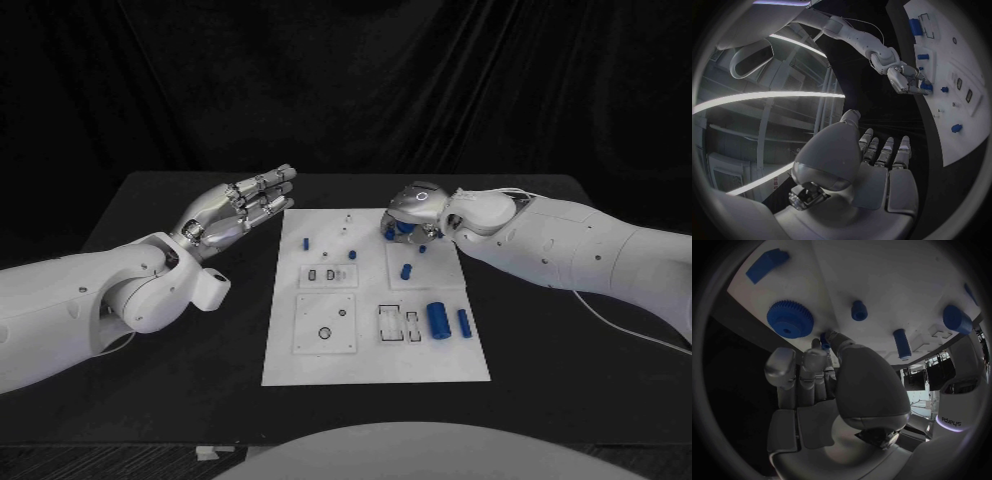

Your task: Assemble the parts on the task board

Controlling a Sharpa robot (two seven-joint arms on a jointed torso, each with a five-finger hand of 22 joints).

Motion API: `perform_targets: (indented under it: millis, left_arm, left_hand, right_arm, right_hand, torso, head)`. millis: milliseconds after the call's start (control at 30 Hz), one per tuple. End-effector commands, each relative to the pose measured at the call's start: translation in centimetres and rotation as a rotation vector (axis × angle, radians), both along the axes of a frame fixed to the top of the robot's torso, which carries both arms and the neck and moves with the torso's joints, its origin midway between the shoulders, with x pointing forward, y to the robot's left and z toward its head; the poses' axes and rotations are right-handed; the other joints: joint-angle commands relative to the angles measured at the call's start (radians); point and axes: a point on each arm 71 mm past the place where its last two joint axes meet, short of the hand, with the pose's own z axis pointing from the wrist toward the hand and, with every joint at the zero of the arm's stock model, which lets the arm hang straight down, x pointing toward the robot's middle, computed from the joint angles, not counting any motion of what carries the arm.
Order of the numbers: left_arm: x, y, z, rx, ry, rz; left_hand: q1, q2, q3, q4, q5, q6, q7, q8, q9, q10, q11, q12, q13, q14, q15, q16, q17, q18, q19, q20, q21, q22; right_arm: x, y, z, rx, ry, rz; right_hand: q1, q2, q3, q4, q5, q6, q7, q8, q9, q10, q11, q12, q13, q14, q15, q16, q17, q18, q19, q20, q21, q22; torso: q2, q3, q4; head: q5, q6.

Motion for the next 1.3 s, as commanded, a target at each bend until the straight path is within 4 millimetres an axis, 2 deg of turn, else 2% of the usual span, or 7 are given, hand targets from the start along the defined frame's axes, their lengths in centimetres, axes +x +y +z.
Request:
perform_targets:
  millis: [33, 333, 633, 767, 867, 1167, 1300]
  left_arm:
    - [-0.1, -0.2, 0.0, -0.011, 0.001, -0.018]
    - [-0.1, 0.1, -0.1, -0.002, 0.014, -0.016]
    - [-0.6, 0.2, 0.1, 0.003, 0.02, -0.007]
    - [-0.8, 0.2, 0.3, -0.002, 0.007, 0.002]
    - [-0.9, 0.1, 0.4, -0.01, -0.007, 0.007]
    - [-1.2, -0.1, 0.7, -0.02, -0.021, 0.007]
    - [-1.3, -0.2, 0.8, -0.023, -0.023, 0.006]
  left_hand:
    - [0.011, 0.001, 0.008, 0.002, 0.006, 0.007, 0.002, 0.007, 0.001, 0.001, 0.01, 0.004, 0.001, 0.007, 0.003, 0.006, 0.001, 0.018, 0.005, 0.004, 0.007, 0.002]
    - [0.016, 0.0, 0.017, -0.002, 0.009, 0.019, 0.006, 0.009, 0.002, 0.008, 0.015, 0.009, 0.003, 0.011, 0.005, 0.009, 0.002, 0.018, 0.008, 0.005, 0.008, 0.002]
    - [0.016, -0.003, 0.019, -0.003, 0.009, 0.025, 0.007, 0.011, 0.003, 0.01, 0.016, 0.01, 0.003, 0.011, 0.004, 0.009, 0.002, 0.018, 0.009, 0.005, 0.009, 0.002]
    - [0.012, -0.009, 0.019, 0.0, 0.008, 0.027, 0.008, 0.012, 0.003, 0.011, 0.016, 0.011, 0.003, 0.001, -0.001, 0.003, 0.0, 0.018, 0.004, 0.003, 0.005, 0.0]
    - [0.008, -0.011, 0.021, 0.006, 0.007, 0.025, 0.007, 0.011, 0.002, 0.011, 0.015, 0.01, 0.003, -0.009, -0.009, -0.003, -0.002, 0.018, -0.003, -0.002, 0.0, -0.003]
    - [0.006, -0.012, 0.023, 0.009, 0.007, 0.023, 0.007, 0.011, 0.002, 0.011, 0.016, 0.01, 0.003, -0.014, -0.012, -0.006, -0.003, 0.018, -0.007, -0.005, -0.003, -0.005]
    - [0.006, -0.012, 0.023, 0.009, 0.008, 0.023, 0.007, 0.011, 0.002, 0.011, 0.016, 0.011, 0.003, -0.014, -0.012, -0.006, -0.003, 0.018, -0.007, -0.005, -0.003, -0.005]
  right_arm:
    - [-0.3, 0.2, 0.1, 0.039, -0.042, 0.053]
    - [-0.2, 0.2, 0.8, 0.08, -0.055, 0.047]
    - [0.7, 1.1, 4.5, 0.088, -0.066, 0.027]
    - [1.3, 1.8, 5.9, 0.075, -0.068, 0.014]
    - [1.7, 2.2, 6.5, 0.069, -0.054, -0.005]
    - [2.6, 2.7, 6.7, 0.078, -0.031, -0.058]
    - [2.8, 2.8, 6.4, 0.083, -0.032, -0.076]
  right_hand:
    - [0.012, 0.013, 0.005, -0.004, 0.0, 0.03, 0.005, 0.019, 0.025, 0.026, -0.001, 0.008, 0.002, -0.001, -0.007, 0.006, 0.008, -0.015, -0.005, -0.005, 0.004, 0.004]
    - [0.027, 0.016, 0.005, -0.019, 0.002, 0.054, 0.015, 0.031, 0.042, 0.06, 0.003, 0.009, -0.001, 0.002, -0.005, 0.02, 0.036, -0.018, -0.004, -0.004, 0.01, 0.019]
    - [0.025, 0.011, 0.002, -0.02, -0.003, 0.05, 0.022, 0.028, 0.045, 0.06, 0.01, 0.002, -0.004, 0.002, -0.001, 0.02, 0.038, -0.02, -0.003, -0.001, 0.015, 0.029]
    - [0.019, 0.008, -0.001, -0.016, -0.01, 0.04, 0.024, 0.021, 0.046, 0.057, 0.013, -0.005, -0.006, 0.001, 0.001, 0.02, 0.039, -0.02, -0.004, 0.001, 0.016, 0.031]
    - [0.011, 0.003, -0.004, -0.011, -0.016, 0.034, 0.025, 0.015, 0.046, 0.054, 0.015, -0.011, -0.007, 0.002, 0.003, 0.023, 0.046, -0.021, -0.004, 0.003, 0.019, 0.037]
    - [0.002, -0.001, -0.006, -0.004, -0.033, 0.019, 0.032, 0.004, 0.046, 0.046, 0.023, -0.024, -0.007, 0.003, 0.007, 0.029, 0.059, -0.023, -0.003, 0.006, 0.025, 0.049]
    - [-0.001, -0.002, -0.006, -0.002, -0.036, 0.014, 0.035, 0.0, 0.045, 0.043, 0.026, -0.028, -0.007, 0.002, 0.01, 0.031, 0.064, -0.024, -0.003, 0.008, 0.028, 0.054]
  torso:
    - [0.0, -0.0002, 0.0007]
    - [0.0, -0.0003, 0.0003]
    - [-0.001, -0.0012, -0.0007]
    - [0.006, -0.0042, 0.0066]
    - [0.016, -0.0049, 0.0121]
    - [0.034, -0.0044, 0.026]
    - [0.05, -0.0071, 0.0405]
  head:
    - [0.002, -0.003]
    - [0.004, -0.002]
    - [-0.001, 0.001]
    - [-0.006, 0.004]
    - [-0.014, 0.017]
    - [-0.017, 0.031]
    - [-0.039, 0.047]
